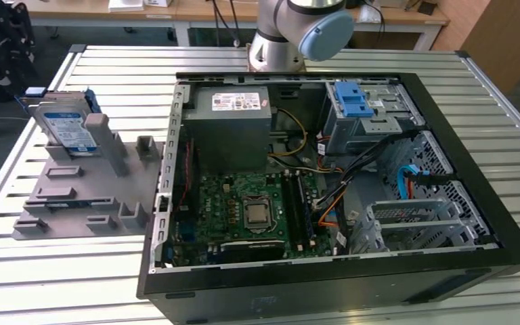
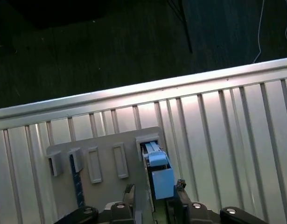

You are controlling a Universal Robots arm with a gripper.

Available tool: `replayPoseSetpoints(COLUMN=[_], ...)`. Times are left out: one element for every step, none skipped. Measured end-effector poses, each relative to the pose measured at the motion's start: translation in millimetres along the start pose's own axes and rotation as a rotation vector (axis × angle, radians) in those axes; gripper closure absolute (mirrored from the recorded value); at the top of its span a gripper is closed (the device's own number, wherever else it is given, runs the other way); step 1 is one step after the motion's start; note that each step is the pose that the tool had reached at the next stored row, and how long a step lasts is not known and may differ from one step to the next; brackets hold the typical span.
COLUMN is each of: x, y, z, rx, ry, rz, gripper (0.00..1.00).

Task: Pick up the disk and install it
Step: 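Pick up the disk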

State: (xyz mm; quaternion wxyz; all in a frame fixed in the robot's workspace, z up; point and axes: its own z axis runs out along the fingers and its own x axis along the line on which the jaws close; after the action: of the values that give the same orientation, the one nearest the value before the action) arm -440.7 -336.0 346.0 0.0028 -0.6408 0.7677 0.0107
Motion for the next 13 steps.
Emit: replayPoseSetpoints(x=[0.0,0.0,-0.3,-1.3,-2.7,-4.6,-5.8,-6.9,-7.3,-7.5,-7.5,-7.5,-7.4], y=[0.0,-0.1,0.1,0.2,0.4,0.7,1.1,1.7,2.6,3.0,3.0,3.0,3.0], z=[1.7,3.5,5.3,7.3,9.1,11.0,12.6,13.6,14.4,15.3,16.0,17.1,18.4], rx=[-0.0004,-0.0005,-0.0003,-0.0001,-0.0001,0.0000,0.0008,0.0015,0.0018,0.0020,0.0018,0.0013,0.0011], ry=[0.0003,0.0005,0.0005,0.0006,0.0006,0.0006,0.0004,0.0003,0.0003,0.0003,0.0004,0.0007,0.0009], rz=[-0.018,-0.032,-0.043,-0.050,-0.052,-0.054,-0.055,-0.057,-0.059,-0.064,-0.075,-0.094,-0.112], gripper=[0.53,0.53,0.53,0.53,0.53,0.53,0.53,0.53,0.52,0.52,0.52,0.45,0.45])
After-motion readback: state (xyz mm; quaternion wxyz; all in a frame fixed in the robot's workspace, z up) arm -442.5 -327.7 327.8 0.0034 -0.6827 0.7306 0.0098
